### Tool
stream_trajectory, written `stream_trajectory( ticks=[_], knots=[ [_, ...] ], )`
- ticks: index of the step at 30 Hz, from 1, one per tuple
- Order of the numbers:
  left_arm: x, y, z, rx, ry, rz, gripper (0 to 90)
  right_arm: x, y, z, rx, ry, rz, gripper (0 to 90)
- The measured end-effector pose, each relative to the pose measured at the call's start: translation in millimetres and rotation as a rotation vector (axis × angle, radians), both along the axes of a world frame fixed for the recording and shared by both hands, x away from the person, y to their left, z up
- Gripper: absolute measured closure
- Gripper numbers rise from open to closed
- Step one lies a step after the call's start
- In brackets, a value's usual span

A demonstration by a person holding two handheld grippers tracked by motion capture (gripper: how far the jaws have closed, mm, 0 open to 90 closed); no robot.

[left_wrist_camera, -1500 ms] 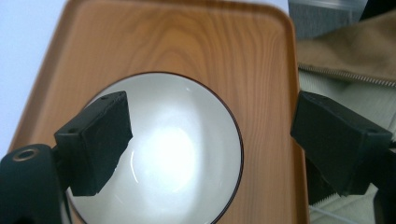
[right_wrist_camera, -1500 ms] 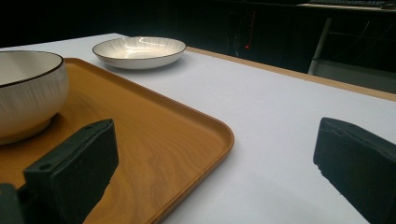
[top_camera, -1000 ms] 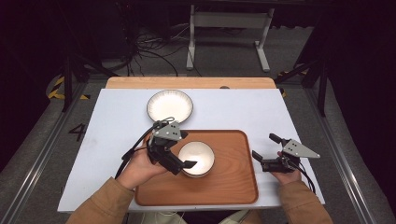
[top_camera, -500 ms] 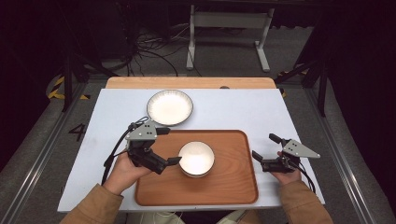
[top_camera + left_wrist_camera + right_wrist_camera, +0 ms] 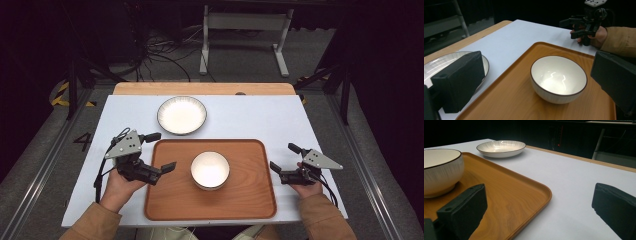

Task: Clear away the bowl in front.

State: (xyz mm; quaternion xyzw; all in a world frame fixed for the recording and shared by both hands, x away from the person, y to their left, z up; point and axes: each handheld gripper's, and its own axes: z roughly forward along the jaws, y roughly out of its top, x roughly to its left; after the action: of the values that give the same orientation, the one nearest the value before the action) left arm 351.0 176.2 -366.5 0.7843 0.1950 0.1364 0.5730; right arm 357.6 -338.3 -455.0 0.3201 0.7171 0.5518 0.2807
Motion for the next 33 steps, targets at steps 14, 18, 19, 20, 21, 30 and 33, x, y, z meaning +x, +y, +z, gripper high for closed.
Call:
stream_trajectory(
  ticks=[14, 18, 19, 20, 21, 30, 33],
  knots=[
    [-5.1, 34.8, -23.2, -0.071, -0.016, 0.075, 0.1, -0.5, -0.3, 0.0, 0.002, -0.003, -0.002, 0.5],
    [-5.3, 43.3, -30.1, -0.084, -0.012, 0.094, 0.1, -0.6, -0.3, 0.0, 0.002, -0.004, -0.002, 0.5],
    [-5.3, 43.3, -30.1, -0.084, -0.012, 0.094, 0.1, -0.6, -0.3, 0.0, 0.002, -0.004, -0.002, 0.5],
    [-5.8, 46.7, -33.8, -0.086, -0.017, 0.108, 0.1, -0.6, -0.3, -0.1, 0.004, -0.004, 0.000, 0.5],
    [-5.8, 46.7, -33.8, -0.086, -0.017, 0.108, 0.1, -0.6, -0.4, 0.0, 0.003, -0.004, -0.001, 0.5],
    [-6.5, 61.5, -51.4, -0.102, -0.021, 0.153, 0.1, -1.5, 0.0, -0.1, 0.000, -0.010, -0.002, 0.5],
    [-5.1, 65.9, -57.4, -0.113, -0.014, 0.160, 0.1, -1.6, -0.1, -0.1, 0.003, -0.012, -0.003, 0.5]
  ],
)
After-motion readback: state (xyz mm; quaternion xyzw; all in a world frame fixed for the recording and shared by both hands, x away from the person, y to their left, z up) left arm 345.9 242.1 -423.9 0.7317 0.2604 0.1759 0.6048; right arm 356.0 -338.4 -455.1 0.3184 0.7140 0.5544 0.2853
